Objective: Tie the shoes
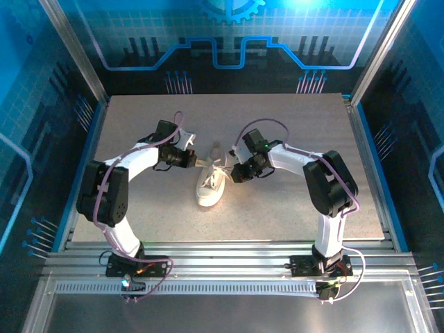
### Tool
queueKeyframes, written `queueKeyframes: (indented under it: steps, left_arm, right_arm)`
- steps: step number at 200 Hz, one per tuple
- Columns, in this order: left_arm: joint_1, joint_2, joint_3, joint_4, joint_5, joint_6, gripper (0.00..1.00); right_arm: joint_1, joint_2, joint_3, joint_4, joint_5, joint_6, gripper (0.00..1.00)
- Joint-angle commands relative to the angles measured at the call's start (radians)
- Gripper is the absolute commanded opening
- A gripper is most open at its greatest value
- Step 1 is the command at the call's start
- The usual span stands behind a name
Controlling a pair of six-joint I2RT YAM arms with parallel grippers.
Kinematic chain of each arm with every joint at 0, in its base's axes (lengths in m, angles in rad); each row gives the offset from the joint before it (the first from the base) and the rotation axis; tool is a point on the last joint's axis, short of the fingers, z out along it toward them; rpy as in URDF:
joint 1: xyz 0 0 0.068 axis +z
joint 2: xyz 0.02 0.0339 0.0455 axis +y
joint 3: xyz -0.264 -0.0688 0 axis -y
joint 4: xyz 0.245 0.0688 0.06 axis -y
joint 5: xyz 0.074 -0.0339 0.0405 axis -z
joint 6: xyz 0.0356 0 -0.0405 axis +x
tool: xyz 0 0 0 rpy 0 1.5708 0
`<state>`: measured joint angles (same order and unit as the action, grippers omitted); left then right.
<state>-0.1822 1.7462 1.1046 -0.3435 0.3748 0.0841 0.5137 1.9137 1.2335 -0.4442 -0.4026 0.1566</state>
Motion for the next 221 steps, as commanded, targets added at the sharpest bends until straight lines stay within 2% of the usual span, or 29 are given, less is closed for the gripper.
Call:
queueKeyframes:
  steps: [1, 115, 156, 167, 176, 182, 187, 203, 221]
  left_arm:
    - [0.026, 0.015, 0.026, -0.036, 0.001, -0.01, 0.0]
    - [0.043, 0.055, 0.031, -0.092, -0.063, -0.009, 0.0]
    - [0.04, 0.042, 0.028, -0.084, -0.046, 0.001, 0.0]
    - [0.039, 0.023, 0.022, -0.068, -0.027, 0.003, 0.0]
    - [0.039, 0.003, 0.011, -0.042, -0.003, -0.009, 0.15]
    - [0.039, -0.01, 0.0, -0.016, 0.01, -0.022, 0.27]
    - [0.039, -0.02, -0.008, 0.001, 0.021, -0.031, 0.33]
    - [0.041, -0.039, -0.02, 0.03, 0.043, -0.057, 0.42]
    - [0.043, -0.052, -0.021, 0.035, 0.057, -0.065, 0.46]
  right_arm:
    - [-0.014, 0.013, -0.025, 0.005, -0.02, 0.019, 0.0]
    - [0.001, 0.023, -0.074, 0.07, -0.033, 0.064, 0.0]
    - [0.003, 0.016, -0.071, 0.096, -0.058, 0.06, 0.0]
    - [-0.004, -0.013, -0.074, 0.106, -0.058, 0.055, 0.22]
    - [-0.018, -0.043, -0.08, 0.115, -0.07, 0.055, 0.35]
    - [-0.031, -0.065, -0.085, 0.12, -0.079, 0.056, 0.4]
    - [-0.044, -0.083, -0.09, 0.125, -0.086, 0.058, 0.43]
    - [-0.088, -0.137, -0.103, 0.124, -0.121, 0.057, 0.46]
    - [-0.123, -0.18, -0.112, 0.123, -0.155, 0.06, 0.46]
